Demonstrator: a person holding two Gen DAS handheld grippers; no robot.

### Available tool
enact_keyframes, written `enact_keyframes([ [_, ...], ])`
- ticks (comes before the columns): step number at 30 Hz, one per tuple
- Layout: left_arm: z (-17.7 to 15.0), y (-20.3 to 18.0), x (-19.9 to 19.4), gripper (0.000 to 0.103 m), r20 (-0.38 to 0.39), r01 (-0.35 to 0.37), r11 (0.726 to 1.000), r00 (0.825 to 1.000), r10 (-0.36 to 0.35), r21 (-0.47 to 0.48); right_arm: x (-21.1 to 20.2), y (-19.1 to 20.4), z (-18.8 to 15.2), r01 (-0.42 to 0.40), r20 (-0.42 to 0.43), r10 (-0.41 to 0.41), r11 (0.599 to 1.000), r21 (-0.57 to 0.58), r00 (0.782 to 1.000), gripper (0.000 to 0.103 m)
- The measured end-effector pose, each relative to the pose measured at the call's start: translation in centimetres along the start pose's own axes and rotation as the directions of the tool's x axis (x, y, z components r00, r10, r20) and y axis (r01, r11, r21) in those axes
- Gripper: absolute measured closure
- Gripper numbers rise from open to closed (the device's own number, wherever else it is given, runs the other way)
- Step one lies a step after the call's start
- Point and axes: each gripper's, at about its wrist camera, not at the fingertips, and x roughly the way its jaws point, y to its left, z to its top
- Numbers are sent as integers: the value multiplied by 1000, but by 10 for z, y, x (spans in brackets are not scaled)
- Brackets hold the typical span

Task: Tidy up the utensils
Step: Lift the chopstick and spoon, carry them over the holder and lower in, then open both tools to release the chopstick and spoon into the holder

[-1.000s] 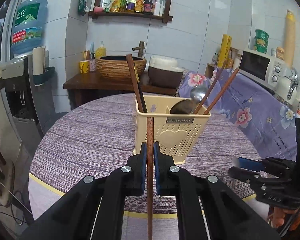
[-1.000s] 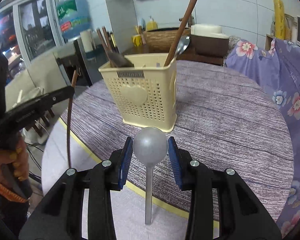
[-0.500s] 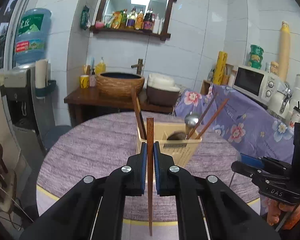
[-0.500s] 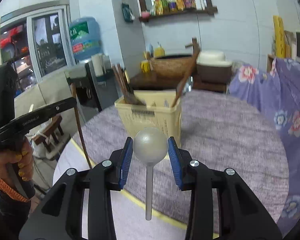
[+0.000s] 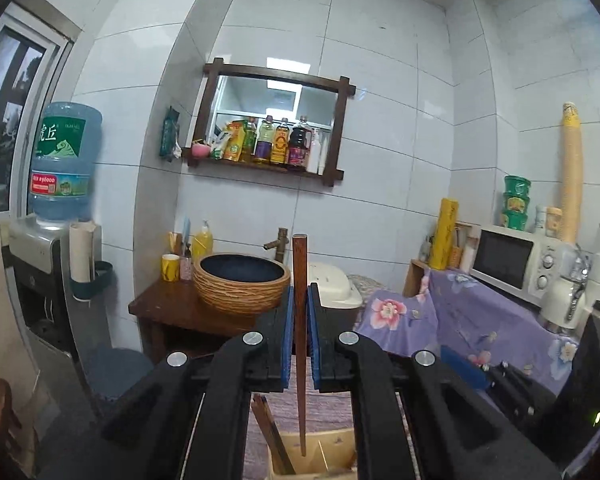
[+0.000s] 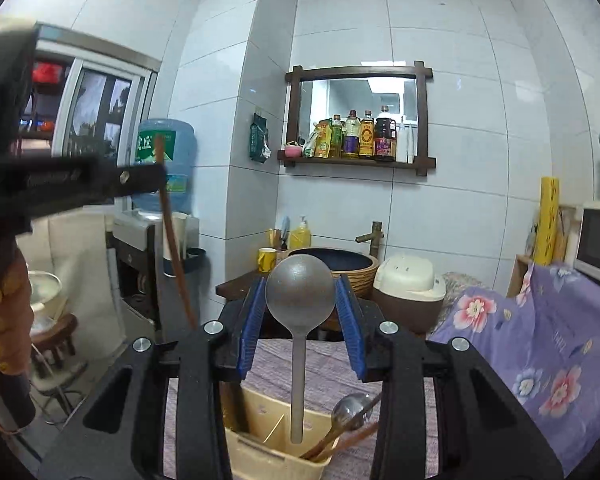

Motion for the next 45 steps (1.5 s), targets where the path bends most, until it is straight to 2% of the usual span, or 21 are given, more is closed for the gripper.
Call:
enact_keyframes([
  [7, -51, 4, 30, 95, -88, 4, 1000, 996, -6, -16, 36, -11, -38, 7, -102, 3, 996, 92, 995, 66],
  [16, -111, 13, 34, 95, -192, 5, 999, 981, -12, -37, 41, 2, -95, -4, -219, 21, 997, 77, 976, 66],
  [20, -127, 15, 41, 95, -244, 13, 999, 970, -22, -37, 45, 6, -111, 12, -260, 5, 998, 64, 966, 66],
  [22, -132, 15, 41, 95, -243, 5, 1000, 970, -10, -23, 46, 5, -117, 2, -282, 17, 998, 67, 959, 66],
  [25, -136, 19, 44, 95, -280, 15, 999, 960, -26, -41, 45, 7, -123, 14, -285, 1, 999, 48, 959, 66],
  [28, -138, 21, 40, 95, -279, 11, 999, 960, -22, -41, 41, 6, -125, 18, -279, -3, 999, 51, 960, 65],
  [29, -137, 20, 37, 94, -275, 13, 999, 961, -24, -42, 39, 6, -125, 22, -274, -7, 998, 51, 962, 63],
  [30, -136, 20, 34, 93, -272, 16, 999, 962, -27, -43, 36, 5, -125, 23, -267, -8, 998, 53, 964, 54],
  [31, -135, 20, 29, 86, -266, 17, 999, 964, -27, -41, 33, 4, -123, 24, -265, -8, 998, 55, 964, 46],
  [35, -133, 22, 6, 50, -230, -4, 999, 973, -4, -37, 13, 2, -120, 33, -242, -16, 997, 66, 970, 39],
  [36, -134, 24, -2, 46, -221, -9, 999, 975, 0, -40, 3, 3, -119, 38, -234, -23, 997, 60, 972, 33],
  [38, -139, 27, -20, 20, -203, -17, 999, 979, 10, -34, -13, 5, -117, 45, -216, -34, 998, 48, 976, 24],
  [40, -146, 27, -40, 5, -174, -24, 1000, 985, 20, -18, -36, 9, -120, 69, -221, -61, 997, 28, 973, 13],
  [43, -162, 24, -80, 5, -106, -43, 999, 993, 45, 16, -74, 12, -131, 63, -209, -53, 997, 46, 976, 6],
  [45, -176, 18, -109, 5, -53, -60, 998, 997, 62, 37, -106, 15, -144, 58, -185, -42, 995, 78, 982, 6],
])
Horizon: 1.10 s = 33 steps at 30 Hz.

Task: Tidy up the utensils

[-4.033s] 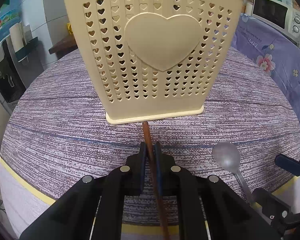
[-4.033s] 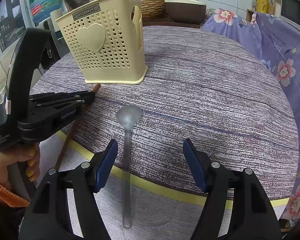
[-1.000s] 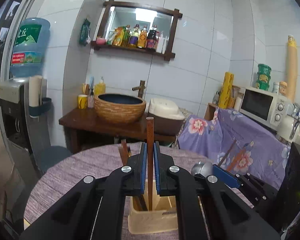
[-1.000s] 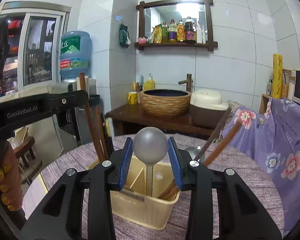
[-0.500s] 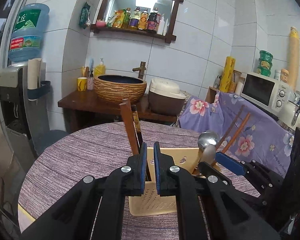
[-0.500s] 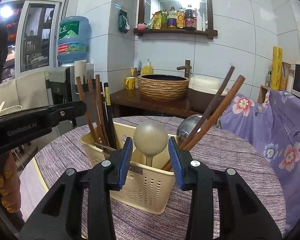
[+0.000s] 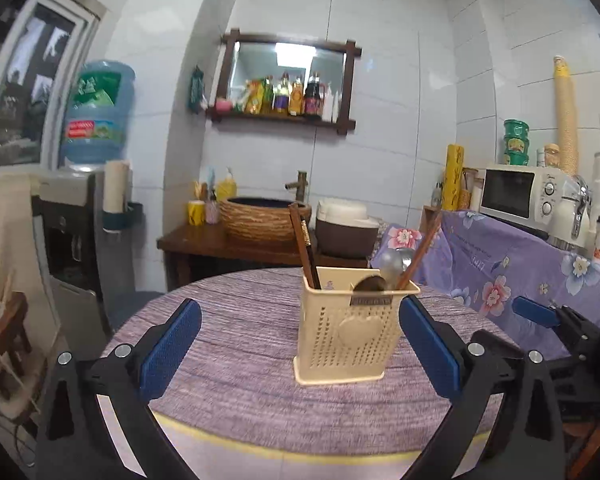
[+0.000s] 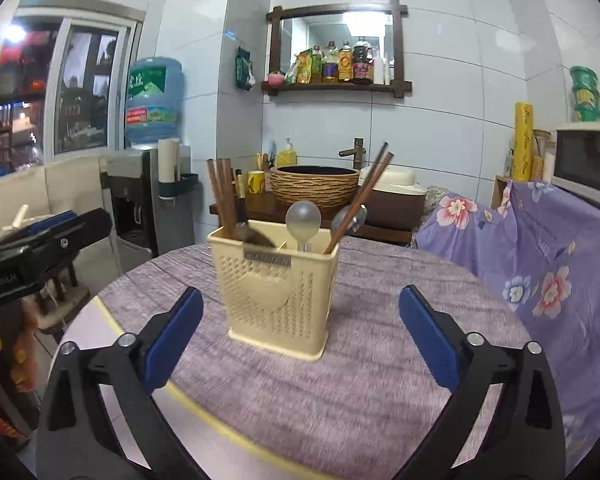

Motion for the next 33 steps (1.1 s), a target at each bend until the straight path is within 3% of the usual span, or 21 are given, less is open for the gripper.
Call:
enact_keyframes([
  [4, -28, -13, -44, 5, 42, 6, 1000, 999, -7, 27, -44, 9, -36, 11, 26, -11, 1000, 1, 1000, 6],
  [7, -45, -19, -64, 5, 33, -7, 999, 999, 6, 35, -74, 22, -62, 47, 32, -46, 998, -36, 998, 6],
  [12, -67, -19, -87, 5, 25, -63, 998, 998, 64, -17, -115, 32, -89, 65, 62, -64, 998, -3, 996, 6],
  [20, -79, -16, -99, 5, 4, -82, 997, 997, 82, 9, -139, 27, -98, 105, 89, -109, 993, 51, 990, 6],
  [33, -83, -15, -102, 5, 6, -81, 996, 997, 81, 22, -137, 29, -95, 83, 87, -85, 996, 25, 993, 6],
])
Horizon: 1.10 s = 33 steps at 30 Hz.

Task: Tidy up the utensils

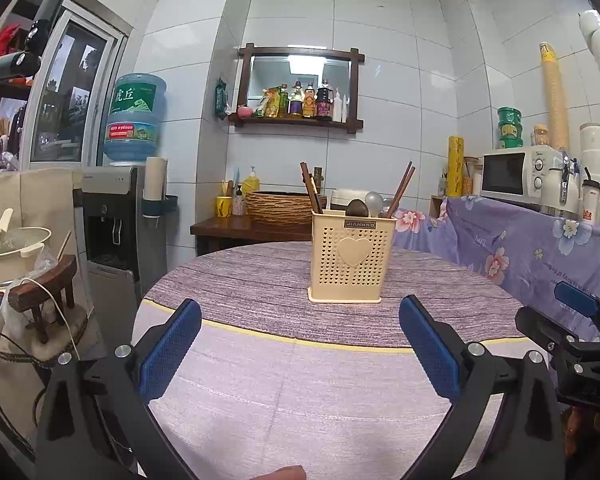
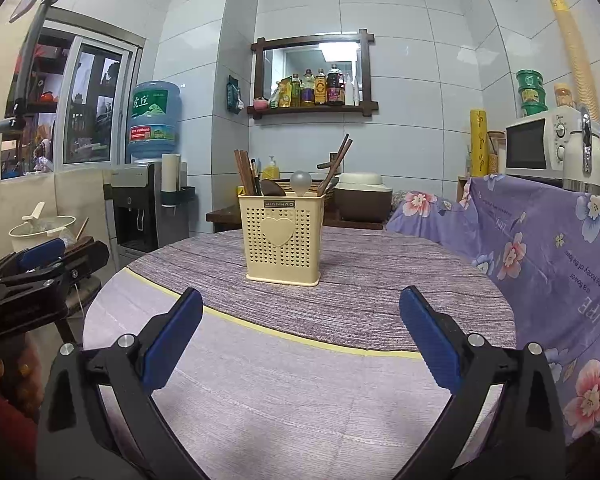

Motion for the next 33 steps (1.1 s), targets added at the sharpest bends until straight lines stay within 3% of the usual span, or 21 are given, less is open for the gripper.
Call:
enact_keyframes([
  [33, 1, -2, 0, 5, -8, 7, 1000, 1000, -6, 28, 2, 2, -2, -6, -12, 6, 1000, 7, 1000, 6],
])
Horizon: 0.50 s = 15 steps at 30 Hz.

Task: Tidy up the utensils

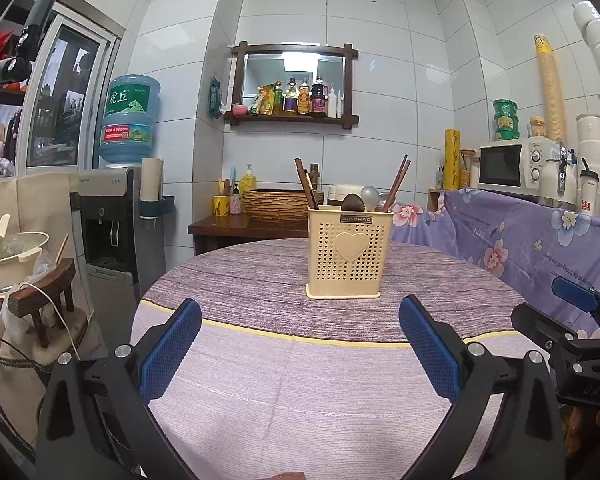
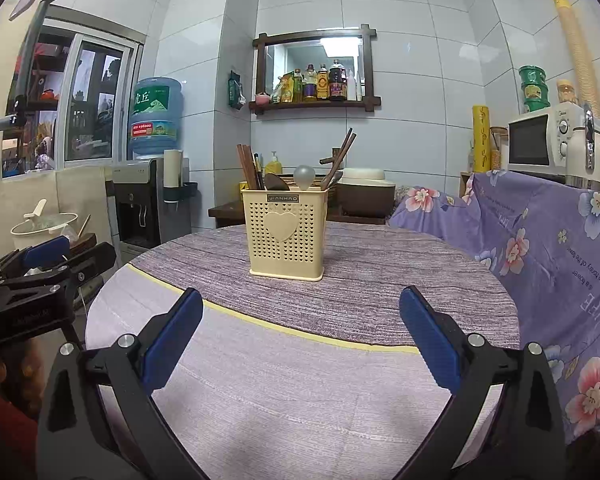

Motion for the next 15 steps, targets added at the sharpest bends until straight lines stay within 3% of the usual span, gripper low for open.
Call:
enact_keyframes([
  [15, 1, 0, -3, 5, 14, 3, 1000, 1000, -3, 2, 1, -1, -4, -1, -1, 1, 1000, -1, 1000, 6],
])
